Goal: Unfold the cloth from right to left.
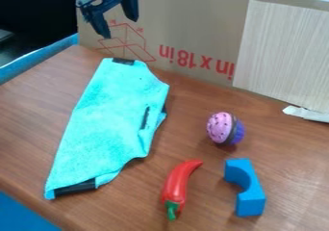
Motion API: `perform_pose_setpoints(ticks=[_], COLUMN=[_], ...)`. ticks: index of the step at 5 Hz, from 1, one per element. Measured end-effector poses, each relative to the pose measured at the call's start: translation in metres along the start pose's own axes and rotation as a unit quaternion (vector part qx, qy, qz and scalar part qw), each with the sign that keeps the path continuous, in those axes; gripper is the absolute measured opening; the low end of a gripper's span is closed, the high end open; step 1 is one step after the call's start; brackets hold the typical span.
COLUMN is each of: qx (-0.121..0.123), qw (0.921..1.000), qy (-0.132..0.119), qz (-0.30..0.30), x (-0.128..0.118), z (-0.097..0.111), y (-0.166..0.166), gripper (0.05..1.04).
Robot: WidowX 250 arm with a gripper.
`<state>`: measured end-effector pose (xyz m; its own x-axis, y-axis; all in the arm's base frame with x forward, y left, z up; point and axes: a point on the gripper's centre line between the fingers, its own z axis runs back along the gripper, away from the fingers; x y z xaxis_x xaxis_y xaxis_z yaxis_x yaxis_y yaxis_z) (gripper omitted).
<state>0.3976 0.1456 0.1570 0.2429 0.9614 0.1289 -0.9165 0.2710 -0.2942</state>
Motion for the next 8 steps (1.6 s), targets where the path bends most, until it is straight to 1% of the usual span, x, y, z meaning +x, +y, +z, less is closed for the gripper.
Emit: perform_pose_setpoints(ticks=[1, 2, 3, 4, 5, 6, 7, 8], qx=[0.016, 0.033, 0.050, 0.069, 0.075, 0.070, 0.060, 0.047], qw=[0.9998, 0.9992, 0.9963, 0.9900, 0.9799, 0.9697, 0.9617, 0.9568], qy=[0.012, 0.013, 0.014, 0.024, 0.031, 0.056, 0.069, 0.077], qz=[0.001, -0.018, -0.069, -0.121, -0.182, -0.227, -0.258, -0.276], x=[-0.002, -0.007, -0.019, -0.025, -0.039, -0.047, -0.050, -0.053], z=[-0.015, -0.028, -0.037, -0.046, -0.053, -0.054, -0.048, -0.047], y=[0.005, 0.013, 0.017, 0.027, 0.035, 0.036, 0.044, 0.051], gripper=[0.999, 0.999, 0.999, 0.999, 0.999, 0.999, 0.999, 0.999])
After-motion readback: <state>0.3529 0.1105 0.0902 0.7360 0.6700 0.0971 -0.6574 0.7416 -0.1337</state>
